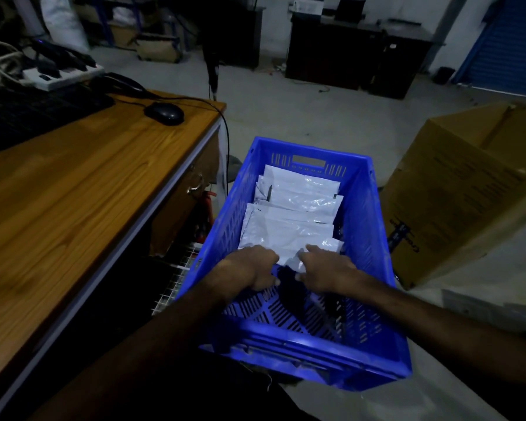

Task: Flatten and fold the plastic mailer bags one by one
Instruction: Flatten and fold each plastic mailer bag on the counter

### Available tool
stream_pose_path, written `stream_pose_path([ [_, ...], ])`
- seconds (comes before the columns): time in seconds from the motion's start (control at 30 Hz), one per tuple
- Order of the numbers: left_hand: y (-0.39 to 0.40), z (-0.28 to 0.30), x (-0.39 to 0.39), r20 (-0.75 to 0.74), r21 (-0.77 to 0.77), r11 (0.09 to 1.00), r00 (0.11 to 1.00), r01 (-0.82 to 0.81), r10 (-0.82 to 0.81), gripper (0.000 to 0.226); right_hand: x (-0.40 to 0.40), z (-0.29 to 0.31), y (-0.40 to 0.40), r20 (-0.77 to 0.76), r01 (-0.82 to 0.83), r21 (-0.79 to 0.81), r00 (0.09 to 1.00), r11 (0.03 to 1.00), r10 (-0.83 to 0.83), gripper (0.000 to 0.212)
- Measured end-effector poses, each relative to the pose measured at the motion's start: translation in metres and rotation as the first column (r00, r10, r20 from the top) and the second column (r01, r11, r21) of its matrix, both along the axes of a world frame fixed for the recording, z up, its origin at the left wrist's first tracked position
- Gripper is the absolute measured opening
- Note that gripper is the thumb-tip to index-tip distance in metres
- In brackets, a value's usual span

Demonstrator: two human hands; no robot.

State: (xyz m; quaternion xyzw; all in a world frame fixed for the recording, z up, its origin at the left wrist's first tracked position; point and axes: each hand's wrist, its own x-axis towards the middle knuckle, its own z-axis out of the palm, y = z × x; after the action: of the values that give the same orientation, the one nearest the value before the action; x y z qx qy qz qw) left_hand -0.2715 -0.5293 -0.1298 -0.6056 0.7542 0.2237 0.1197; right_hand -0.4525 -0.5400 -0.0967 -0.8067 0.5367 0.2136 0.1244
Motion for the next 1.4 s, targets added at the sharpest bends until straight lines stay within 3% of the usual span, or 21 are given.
stream_pose_path([
  [0.1, 0.022, 0.023, 0.009, -0.222, -0.071, 0.991, 0.970, -0.114, 0.095, 0.070, 0.000, 0.020, 0.010, 0.213, 0.118, -0.076, 0.972, 0.990, -0.099, 0.056],
  [0.17, 0.046, 0.047, 0.015, -0.395, -0.165, 0.967, 0.911, -0.196, 0.117, 0.064, -0.001, 0.032, 0.019, 0.405, 0.200, -0.130, 0.905, 0.971, -0.132, 0.049],
  [0.27, 0.091, 0.082, 0.027, -0.573, -0.329, 0.876, 0.812, -0.352, 0.111, 0.051, 0.005, 0.050, 0.040, 0.730, 0.264, -0.189, 0.682, 0.946, -0.044, 0.030],
  [0.37, 0.141, 0.102, 0.054, -0.667, -0.469, 0.733, 0.742, -0.493, 0.072, 0.042, 0.032, 0.071, 0.071, 0.901, 0.206, -0.167, 0.429, 0.964, 0.064, 0.019],
  [0.53, 0.246, 0.114, 0.109, -0.710, -0.535, 0.462, 0.673, -0.707, 0.208, 0.037, 0.103, 0.097, 0.123, 0.956, -0.060, -0.247, 0.149, 0.967, 0.253, 0.020],
  [0.67, 0.356, 0.112, 0.145, -0.691, -0.598, 0.173, 0.613, -0.783, 0.383, 0.040, 0.172, 0.105, 0.173, 0.966, -0.312, -0.252, -0.031, 0.916, 0.256, 0.020],
  [0.83, 0.476, 0.112, 0.155, -0.691, -0.604, -0.208, 0.376, -0.769, 0.617, 0.044, 0.255, 0.106, 0.249, 0.953, -0.597, -0.301, -0.163, 0.744, 0.255, 0.022],
  [1.03, 0.566, 0.098, 0.170, -0.705, -0.635, -0.497, 0.181, -0.591, 0.686, 0.035, 0.338, 0.099, 0.338, 0.949, -0.779, -0.311, -0.226, 0.544, 0.218, 0.024],
  [1.17, 0.590, 0.102, 0.184, -0.630, -0.700, -0.524, 0.073, -0.485, 0.773, 0.032, 0.389, 0.089, 0.377, 0.934, -0.845, -0.335, -0.240, 0.418, 0.264, 0.027],
  [1.4, 0.610, 0.111, 0.230, -0.405, -0.813, -0.421, -0.128, -0.403, 0.905, 0.042, 0.475, 0.068, 0.420, 0.878, -0.858, -0.425, -0.314, 0.288, 0.362, 0.029],
])
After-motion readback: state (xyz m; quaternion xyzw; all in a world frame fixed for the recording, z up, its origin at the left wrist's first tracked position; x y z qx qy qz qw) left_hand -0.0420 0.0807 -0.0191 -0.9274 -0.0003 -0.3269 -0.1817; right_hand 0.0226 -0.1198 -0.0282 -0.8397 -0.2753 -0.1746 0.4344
